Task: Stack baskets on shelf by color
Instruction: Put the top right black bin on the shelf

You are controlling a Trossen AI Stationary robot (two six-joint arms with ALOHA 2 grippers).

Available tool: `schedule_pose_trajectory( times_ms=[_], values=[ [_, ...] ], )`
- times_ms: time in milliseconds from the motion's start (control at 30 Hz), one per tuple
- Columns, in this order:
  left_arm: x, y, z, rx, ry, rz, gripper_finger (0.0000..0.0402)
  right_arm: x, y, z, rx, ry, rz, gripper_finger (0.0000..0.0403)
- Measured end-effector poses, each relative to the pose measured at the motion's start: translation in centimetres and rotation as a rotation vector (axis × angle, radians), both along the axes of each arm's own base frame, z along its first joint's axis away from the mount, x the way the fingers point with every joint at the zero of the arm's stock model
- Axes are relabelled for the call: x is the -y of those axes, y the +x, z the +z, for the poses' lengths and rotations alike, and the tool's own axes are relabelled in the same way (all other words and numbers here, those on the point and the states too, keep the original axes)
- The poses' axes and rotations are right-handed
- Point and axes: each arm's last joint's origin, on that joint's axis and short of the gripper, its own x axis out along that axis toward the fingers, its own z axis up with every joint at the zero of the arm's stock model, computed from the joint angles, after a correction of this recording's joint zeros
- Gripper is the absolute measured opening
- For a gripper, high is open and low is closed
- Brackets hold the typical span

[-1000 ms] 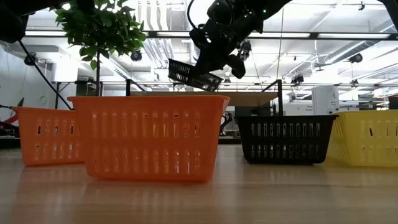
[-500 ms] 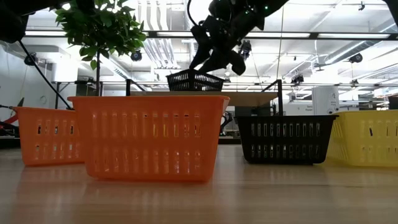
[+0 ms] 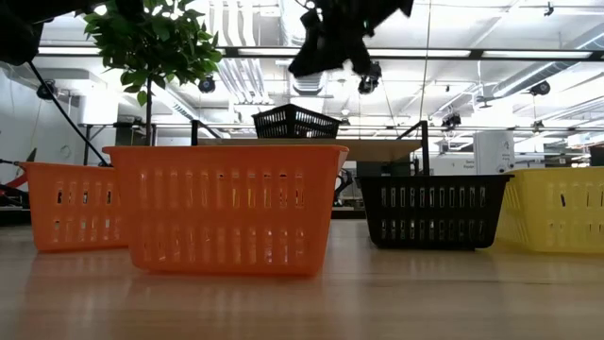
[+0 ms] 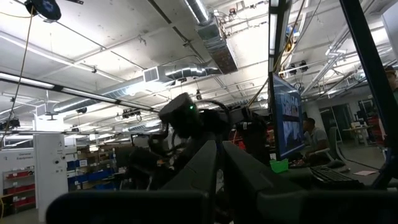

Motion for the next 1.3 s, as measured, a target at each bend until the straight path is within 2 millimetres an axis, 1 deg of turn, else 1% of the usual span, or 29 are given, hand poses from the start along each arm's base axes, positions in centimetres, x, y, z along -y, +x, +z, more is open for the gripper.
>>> schedule_pose_trajectory(
  times_ms=[67,167,267,300,433,600,800,900,1100,1200,1300],
  values=[
    [0.0,0.0,0.0,0.0,0.0,0.0,0.001,-0.2,-0.4,0.3,0.027,0.165,-0.181,0.0087],
    [0.0,0.0,0.0,0.0,0.0,0.0,0.001,-0.2,-1.5,0.1,-0.023,0.34,-0.319,0.0056],
    [0.0,0.0,0.0,-0.001,0.0,0.0,0.001,0.0,-2.5,-0.6,-0.116,0.432,-0.415,0.0021],
    [0.0,0.0,0.0,-0.002,0.001,0.0,0.001,0.2,-2.8,-0.8,-0.139,0.462,-0.45,0.0015],
    [0.0,0.0,0.0,-0.002,0.001,0.0,0.001,1.4,-3.4,-1.9,-0.19,0.572,-0.609,0.0009],
    [0.0,0.0,0.0,-0.002,0.001,0.0,0.001,3.5,-3.3,-2.7,-0.159,0.623,-0.714,0.0009],
    [0.0,0.0,0.0,-0.002,0.001,0.0,0.001,6.2,-3.0,-3.2,-0.079,0.626,-0.757,0.0008],
    [0.0,0.0,0.0,-0.003,0.001,0.0,0.001,7.4,-2.8,-3.9,-0.061,0.616,-0.769,0.0008],
    [0.0,0.0,0.0,-0.005,0.001,0.005,0.001,10.1,-1.1,-5.0,0.081,0.554,-0.761,0.0008],
    [0.0,0.0,0.0,-0.005,0.001,0.005,0.001,10.7,-0.4,-5.3,0.132,0.544,-0.744,0.0008],
    [0.0,0.0,0.0,-0.004,0.002,0.005,0.001,10.6,-0.4,-5.4,0.124,0.542,-0.733,0.0008]
  ],
)
